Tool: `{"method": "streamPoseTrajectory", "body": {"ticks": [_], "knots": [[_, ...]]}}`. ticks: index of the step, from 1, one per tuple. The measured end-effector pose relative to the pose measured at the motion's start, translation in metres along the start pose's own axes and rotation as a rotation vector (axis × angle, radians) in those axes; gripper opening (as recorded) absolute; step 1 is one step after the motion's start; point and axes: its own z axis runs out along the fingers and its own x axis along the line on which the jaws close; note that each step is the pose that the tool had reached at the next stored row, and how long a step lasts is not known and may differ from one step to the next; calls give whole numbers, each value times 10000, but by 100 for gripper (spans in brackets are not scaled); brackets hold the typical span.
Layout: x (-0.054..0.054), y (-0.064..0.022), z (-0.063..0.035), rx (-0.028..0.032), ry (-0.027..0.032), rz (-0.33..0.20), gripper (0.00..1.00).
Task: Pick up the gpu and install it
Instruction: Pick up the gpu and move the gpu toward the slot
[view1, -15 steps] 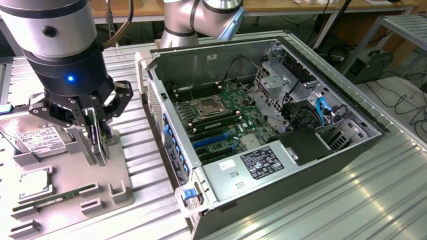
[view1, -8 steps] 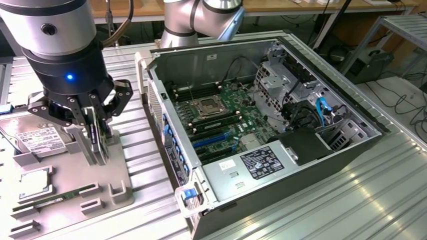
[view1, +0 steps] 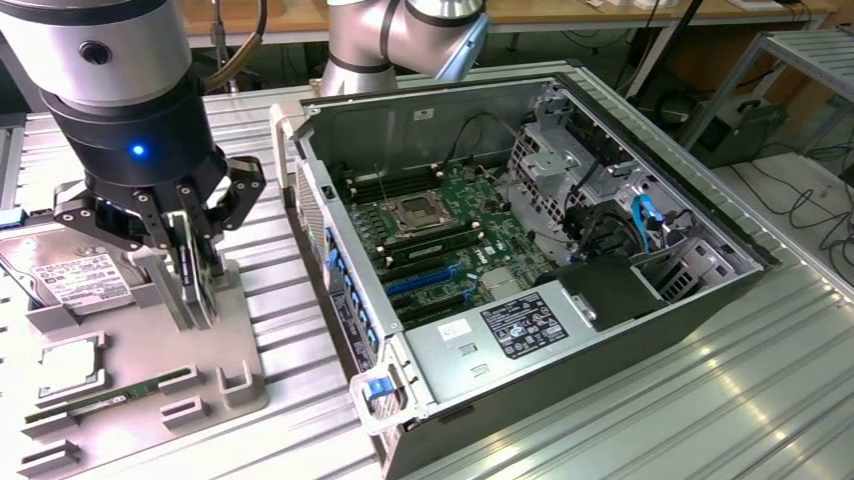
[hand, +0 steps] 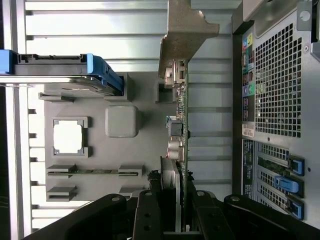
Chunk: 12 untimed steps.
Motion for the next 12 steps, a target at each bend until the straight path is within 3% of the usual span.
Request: {"method": "streamPoseTrajectory", "body": {"ticks": [12], "knots": [[0,2,-49,0,0,0,28]]}}
